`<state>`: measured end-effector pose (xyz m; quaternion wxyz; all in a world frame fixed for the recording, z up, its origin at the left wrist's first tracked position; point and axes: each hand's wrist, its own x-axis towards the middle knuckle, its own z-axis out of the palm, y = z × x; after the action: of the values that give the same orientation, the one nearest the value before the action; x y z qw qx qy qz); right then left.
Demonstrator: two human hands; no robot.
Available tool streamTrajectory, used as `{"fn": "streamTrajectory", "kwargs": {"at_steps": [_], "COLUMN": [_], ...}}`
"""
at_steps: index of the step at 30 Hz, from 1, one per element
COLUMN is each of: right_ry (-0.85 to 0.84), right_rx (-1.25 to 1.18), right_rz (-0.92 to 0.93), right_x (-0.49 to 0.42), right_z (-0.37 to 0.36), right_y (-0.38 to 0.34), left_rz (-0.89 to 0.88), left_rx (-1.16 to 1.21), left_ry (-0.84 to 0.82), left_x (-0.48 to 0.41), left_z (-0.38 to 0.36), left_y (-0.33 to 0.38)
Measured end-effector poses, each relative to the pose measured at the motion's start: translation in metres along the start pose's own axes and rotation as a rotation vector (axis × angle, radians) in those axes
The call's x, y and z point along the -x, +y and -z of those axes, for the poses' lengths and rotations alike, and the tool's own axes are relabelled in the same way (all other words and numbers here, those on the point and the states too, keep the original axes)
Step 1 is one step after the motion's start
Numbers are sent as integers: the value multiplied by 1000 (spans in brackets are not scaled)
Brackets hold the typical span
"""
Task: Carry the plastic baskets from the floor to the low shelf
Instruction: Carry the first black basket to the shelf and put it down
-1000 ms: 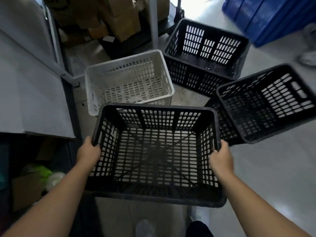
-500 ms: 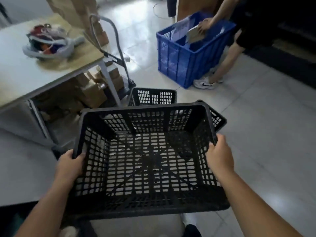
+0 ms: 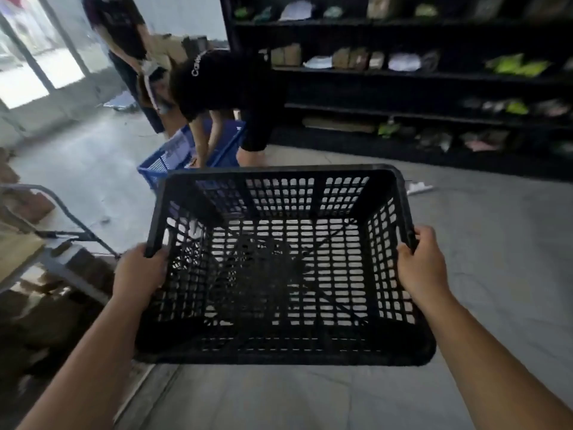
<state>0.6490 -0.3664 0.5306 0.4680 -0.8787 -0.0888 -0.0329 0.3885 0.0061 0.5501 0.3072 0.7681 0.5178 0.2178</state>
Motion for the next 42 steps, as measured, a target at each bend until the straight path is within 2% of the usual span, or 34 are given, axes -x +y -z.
{"fn": "streamTrajectory", "kwargs": {"at_steps": [8, 14, 20, 28, 34, 38, 42], "right_ry": [316, 531, 788, 1084, 1370, 1490, 1513], "right_rx": [-22, 32, 56, 69, 134, 138, 100], "right_rz": [-202, -360, -586, -878, -1041, -1125, -1195], "right_x": [-4, 33, 92, 171, 208, 232, 262], "right_z": [218, 371, 488, 579, 614, 641, 667], "right_y": [105, 201, 277, 347, 395, 425, 472], "left_rz": [-341, -517, -673, -950, -1120, -1190, -1216], "left_rx": [-16, 12, 47, 43, 27, -11, -59], "left_ry": [-224, -438, -732, -1069, -1347, -1438, -1483], "left_x": [86, 199, 330, 511, 656, 745, 824], "left_z": [-131, -261, -387, -531, -609, -639, -673], "left_y": [195, 324, 429, 537, 603, 624, 623]}}
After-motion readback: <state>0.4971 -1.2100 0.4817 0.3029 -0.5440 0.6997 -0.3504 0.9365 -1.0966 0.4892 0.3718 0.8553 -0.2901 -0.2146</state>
